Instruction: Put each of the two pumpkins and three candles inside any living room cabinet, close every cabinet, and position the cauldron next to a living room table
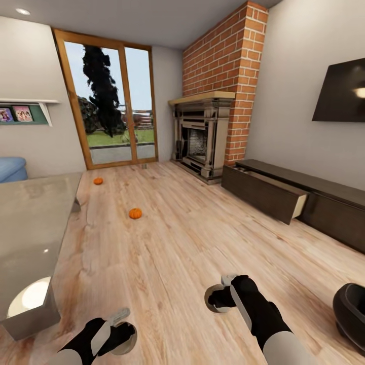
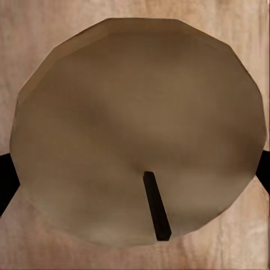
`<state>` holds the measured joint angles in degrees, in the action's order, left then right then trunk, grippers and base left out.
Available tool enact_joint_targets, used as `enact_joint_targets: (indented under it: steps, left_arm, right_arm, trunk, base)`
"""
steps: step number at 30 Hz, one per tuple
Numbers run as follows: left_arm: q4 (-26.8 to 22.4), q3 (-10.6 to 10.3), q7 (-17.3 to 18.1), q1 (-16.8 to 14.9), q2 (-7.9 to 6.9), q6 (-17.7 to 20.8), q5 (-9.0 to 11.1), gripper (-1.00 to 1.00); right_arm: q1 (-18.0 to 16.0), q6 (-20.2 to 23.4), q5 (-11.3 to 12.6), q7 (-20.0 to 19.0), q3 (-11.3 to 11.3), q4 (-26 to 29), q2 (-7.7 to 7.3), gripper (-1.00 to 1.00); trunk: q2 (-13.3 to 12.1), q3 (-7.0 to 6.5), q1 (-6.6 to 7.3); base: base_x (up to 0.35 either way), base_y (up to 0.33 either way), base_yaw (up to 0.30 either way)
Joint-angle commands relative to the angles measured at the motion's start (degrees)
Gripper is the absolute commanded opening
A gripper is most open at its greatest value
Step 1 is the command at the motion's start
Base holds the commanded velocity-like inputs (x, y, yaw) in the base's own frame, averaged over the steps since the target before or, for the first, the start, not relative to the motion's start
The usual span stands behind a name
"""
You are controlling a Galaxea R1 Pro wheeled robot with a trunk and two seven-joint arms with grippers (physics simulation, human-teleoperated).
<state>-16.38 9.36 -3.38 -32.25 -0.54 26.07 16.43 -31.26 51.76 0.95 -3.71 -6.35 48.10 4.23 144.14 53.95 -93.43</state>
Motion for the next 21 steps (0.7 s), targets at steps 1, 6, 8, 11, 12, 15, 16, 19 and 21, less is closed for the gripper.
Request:
enact_joint_targets:
  steps: [1,6,8,11,12,15,16,19,21]
  left_arm:
    - [-0.14,0.07,-0.31,-0.01,0.01,0.34,0.54,-1.00]
    - [-0.14,0.07,-0.31,-0.01,0.01,0.34,0.54,-1.00]
    - [-0.14,0.09,-0.31,-0.01,0.01,0.32,0.54,-1.00]
    - [-0.14,0.08,-0.31,-0.01,0.08,0.31,0.54,-1.00]
    - [-0.14,0.09,-0.31,-0.01,0.09,0.30,0.54,-1.00]
    - [-0.14,0.09,-0.31,-0.01,0.09,0.30,0.54,-1.00]
    - [-0.14,0.08,-0.31,-0.01,0.09,0.30,0.54,-1.00]
    - [-0.14,0.05,-0.31,-0.01,0.10,0.30,0.54,-1.00]
    - [-0.14,0.05,-0.31,-0.01,0.10,0.30,0.54,-1.00]
  right_arm:
    - [-0.03,0.26,0.20,0.02,-0.05,0.06,-0.01,-1.00]
    - [-0.03,0.27,0.20,0.06,-0.06,0.06,-0.01,-1.00]
    - [-0.03,0.27,0.20,0.05,-0.04,0.06,-0.01,-1.00]
    - [-0.03,0.27,0.20,0.08,-0.08,0.06,-0.01,-1.00]
    - [-0.03,0.27,0.20,0.09,-0.12,0.06,-0.01,-1.00]
    - [-0.03,0.27,0.20,0.11,-0.18,0.06,-0.01,-1.00]
    - [-0.03,0.27,0.20,0.11,-0.18,0.06,-0.01,-1.00]
    - [-0.03,0.33,0.20,0.11,-0.07,0.06,-0.01,-1.00]
    - [-0.03,0.35,0.20,0.11,-0.04,0.09,-0.01,-1.00]
  trunk:
    - [0.03,0.06,-0.02]
    - [0.03,0.06,-0.02]
    - [0.03,0.06,-0.02]
    - [0.03,0.06,-0.02]
    - [0.03,0.06,-0.02]
    - [0.03,0.06,-0.02]
    - [0.03,0.06,-0.02]
    - [0.03,0.06,-0.02]
    - [0.03,0.06,-0.02]
  base:
    - [0.333,-0.011,0.000]
    - [0.334,-0.004,0.000]
    - [0.334,-0.001,0.000]
    - [0.334,0.000,0.000]
    - [0.334,0.000,0.000]
    - [0.334,0.000,0.000]
    - [0.335,0.000,0.000]
    - [0.335,0.000,0.000]
    - [0.335,0.000,0.000]
